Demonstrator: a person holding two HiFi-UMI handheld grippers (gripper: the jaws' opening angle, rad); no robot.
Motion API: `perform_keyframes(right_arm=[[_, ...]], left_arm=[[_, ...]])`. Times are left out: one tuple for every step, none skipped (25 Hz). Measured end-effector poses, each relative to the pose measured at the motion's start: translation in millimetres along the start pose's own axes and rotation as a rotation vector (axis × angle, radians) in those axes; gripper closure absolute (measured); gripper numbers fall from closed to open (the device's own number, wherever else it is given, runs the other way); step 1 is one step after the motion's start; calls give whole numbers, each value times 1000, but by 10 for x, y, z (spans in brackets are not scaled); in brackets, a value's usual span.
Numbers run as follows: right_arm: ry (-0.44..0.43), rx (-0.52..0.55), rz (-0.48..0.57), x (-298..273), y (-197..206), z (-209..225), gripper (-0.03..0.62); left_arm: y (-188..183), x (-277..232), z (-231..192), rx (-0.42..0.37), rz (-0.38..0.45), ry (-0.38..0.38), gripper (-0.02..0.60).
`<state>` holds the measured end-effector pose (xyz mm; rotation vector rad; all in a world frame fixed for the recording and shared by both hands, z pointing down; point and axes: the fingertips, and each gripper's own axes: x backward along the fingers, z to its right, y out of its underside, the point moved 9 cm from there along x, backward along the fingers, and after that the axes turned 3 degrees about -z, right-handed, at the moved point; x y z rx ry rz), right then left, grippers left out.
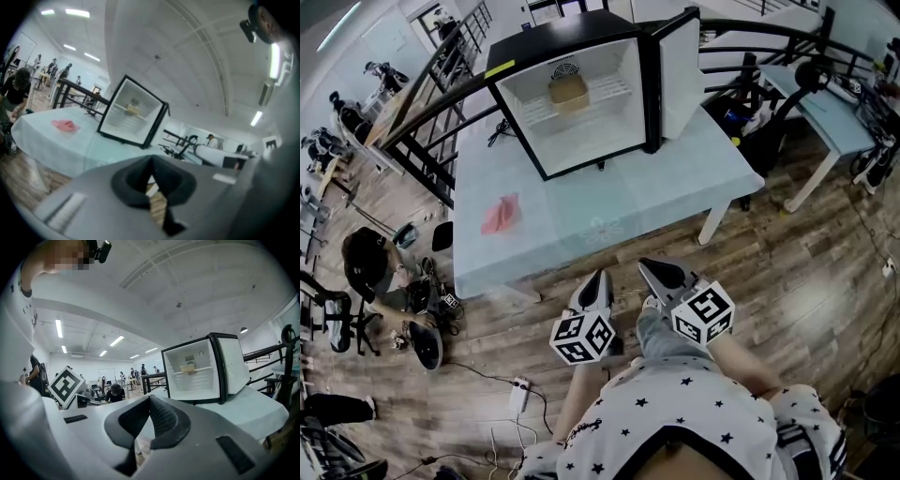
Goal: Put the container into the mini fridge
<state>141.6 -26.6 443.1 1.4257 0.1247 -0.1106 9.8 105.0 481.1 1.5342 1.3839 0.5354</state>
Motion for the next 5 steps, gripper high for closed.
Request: perform_keyframes(right_arm=[[2,-1,1,-2,3,1,574],[3,-3,2,-3,5,1,574],[4,-4,3,-3,7,1,574],[5,-4,4,-3,9,2,574],[7,-5,4,-3,10,3,574]], left_arm=[[-2,0,-8,0,0,0,577],[-5,-1,-14,1,1,0,577],[-8,-1,-18,1,1,1,577],[-11,-2,-21,1,2,2,577],[-15,-2,-23,1,2,2,577]])
